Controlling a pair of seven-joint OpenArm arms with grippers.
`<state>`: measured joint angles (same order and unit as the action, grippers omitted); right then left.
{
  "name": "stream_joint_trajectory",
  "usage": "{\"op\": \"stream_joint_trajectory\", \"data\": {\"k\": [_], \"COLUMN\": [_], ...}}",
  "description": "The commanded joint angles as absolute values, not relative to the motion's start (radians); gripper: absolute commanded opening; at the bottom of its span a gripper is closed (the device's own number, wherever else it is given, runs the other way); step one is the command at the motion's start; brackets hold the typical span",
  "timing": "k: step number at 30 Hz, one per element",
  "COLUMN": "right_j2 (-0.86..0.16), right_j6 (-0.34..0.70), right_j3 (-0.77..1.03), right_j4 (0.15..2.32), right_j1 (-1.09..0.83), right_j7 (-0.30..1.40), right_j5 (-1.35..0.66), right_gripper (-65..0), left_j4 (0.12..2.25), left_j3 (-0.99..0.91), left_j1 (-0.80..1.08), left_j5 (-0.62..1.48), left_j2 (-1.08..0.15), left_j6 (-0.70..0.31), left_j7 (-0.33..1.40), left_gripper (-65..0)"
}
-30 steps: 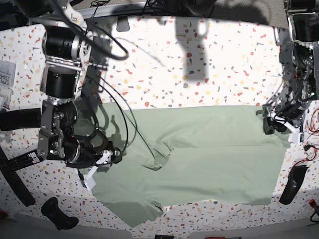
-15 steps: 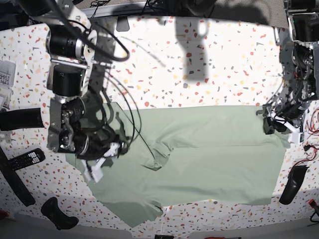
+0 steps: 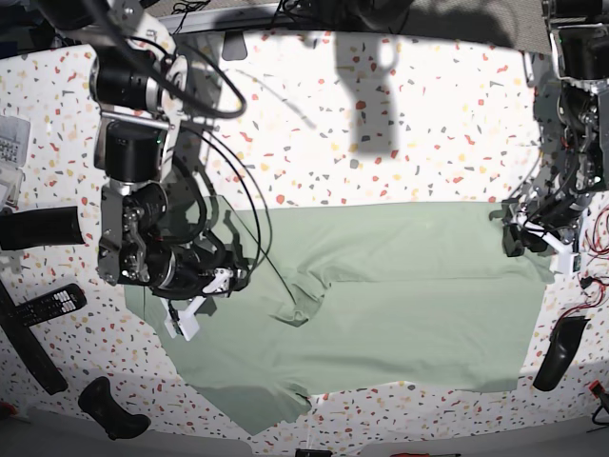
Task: Fold the T-shirt properly
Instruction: 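Drag the held fabric with the right gripper further toward the hem, then release the fabric from the right gripper and raise it away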
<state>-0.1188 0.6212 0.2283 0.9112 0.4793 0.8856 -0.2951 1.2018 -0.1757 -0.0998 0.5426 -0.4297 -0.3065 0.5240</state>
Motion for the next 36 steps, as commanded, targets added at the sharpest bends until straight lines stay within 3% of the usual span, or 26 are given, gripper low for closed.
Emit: {"op": "stream_joint_trajectory", "data": {"k": [1,5,11,16,30,36], "right_j2": [-0.123,-0.107,-0.08,-0.078,-0.089,-0.163], "right_j6": [0.628,0.628,0.628,0.628,0.683,0.682], "right_j3": [0.228,0.228,0.228,0.228,0.218,-0.003], "right_j4": [0.926,0.925,0.925,0.925,0.925,0.925], "right_j1": [0.513,0.493,0.488,0.501,0.625,0.678], "right_j7": [0.867,0.834,0.823,0.827,0.871,0.814], "right_j5": [-0.317,-0.313,-0.313,-0.313,-0.301,-0.218], "right_gripper": [-34.3,-40.0,-41.3,-65.0,-65.0,-65.0], "left_j4": [1.221,1.221,1.221,1.221,1.221,1.221], "left_j3": [-0.18,-0.18,-0.18,-0.18,-0.18,-0.18], "left_j1": [-0.116,-0.116,-0.116,-0.116,-0.116,-0.116], "left_j5": [0.551,0.551,0.551,0.551,0.551,0.551], "left_j2": [-0.446,-0.446,-0.446,-0.446,-0.447,-0.446], "left_j6": [-0.311,-0.311,-0.311,-0.311,-0.311,-0.311], "left_j7": [0.5,0.5,0.501,0.501,0.501,0.501], "left_gripper": [-37.5,-37.5,-37.5,-37.5,-37.5,-37.5]}}
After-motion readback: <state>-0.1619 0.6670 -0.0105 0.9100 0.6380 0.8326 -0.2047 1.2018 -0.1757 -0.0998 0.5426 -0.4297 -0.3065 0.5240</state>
